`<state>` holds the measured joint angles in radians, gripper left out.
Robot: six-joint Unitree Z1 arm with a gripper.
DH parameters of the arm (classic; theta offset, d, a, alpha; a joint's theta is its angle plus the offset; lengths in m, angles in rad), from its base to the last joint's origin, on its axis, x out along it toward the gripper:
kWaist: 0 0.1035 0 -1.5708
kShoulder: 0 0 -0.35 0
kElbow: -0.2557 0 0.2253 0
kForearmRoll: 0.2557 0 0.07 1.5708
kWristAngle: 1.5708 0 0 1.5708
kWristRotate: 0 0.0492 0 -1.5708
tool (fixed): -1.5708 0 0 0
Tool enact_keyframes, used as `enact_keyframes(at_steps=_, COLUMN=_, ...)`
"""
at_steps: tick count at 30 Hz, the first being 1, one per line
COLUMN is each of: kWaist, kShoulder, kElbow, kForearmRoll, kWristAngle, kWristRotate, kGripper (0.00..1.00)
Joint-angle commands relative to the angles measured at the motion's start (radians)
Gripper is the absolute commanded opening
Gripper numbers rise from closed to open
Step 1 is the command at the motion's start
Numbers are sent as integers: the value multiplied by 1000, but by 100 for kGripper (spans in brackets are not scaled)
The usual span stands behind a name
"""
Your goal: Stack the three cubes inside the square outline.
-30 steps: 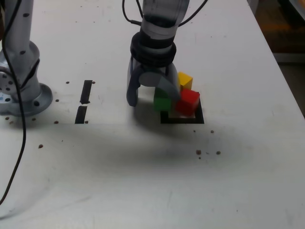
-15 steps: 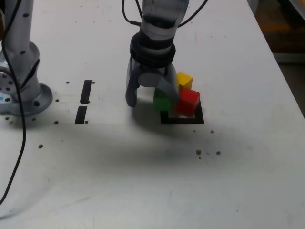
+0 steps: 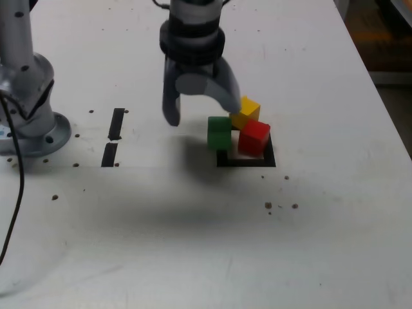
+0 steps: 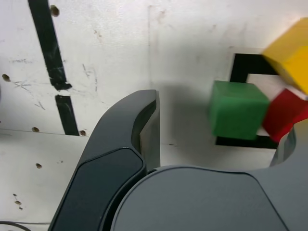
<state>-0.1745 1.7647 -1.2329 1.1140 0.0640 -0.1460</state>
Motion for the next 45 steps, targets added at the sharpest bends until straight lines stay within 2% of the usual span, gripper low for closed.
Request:
enact_keyframes(at_steps=1, kWaist=-10, kShoulder=9, kElbow=-43, kForearmRoll=6, kWristAngle=0, kWristRotate=-1, kGripper=92)
enact_keyframes(at_steps=10, kWaist=-53, kShoulder=95, kElbow=-243, kForearmRoll=16, kWristAngle=-15, kWristRotate=-2, kGripper=92)
enact_keyframes(at_steps=21, kWaist=-71, kShoulder=217, kElbow=-358, kForearmRoll=7, kWristAngle=-70, kWristRotate=-6, kGripper=92)
enact_keyframes(at_steps=28, kWaist=-71, kShoulder=266, kElbow=-386, kForearmRoll=0, kWristAngle=-103, kWristRotate=-24, kGripper=92)
enact_keyframes(at_steps=45, kWaist=-71, kShoulder=270, kElbow=-350, kForearmRoll=-1, kWristAngle=-153, kWristRotate=-176, kGripper=92)
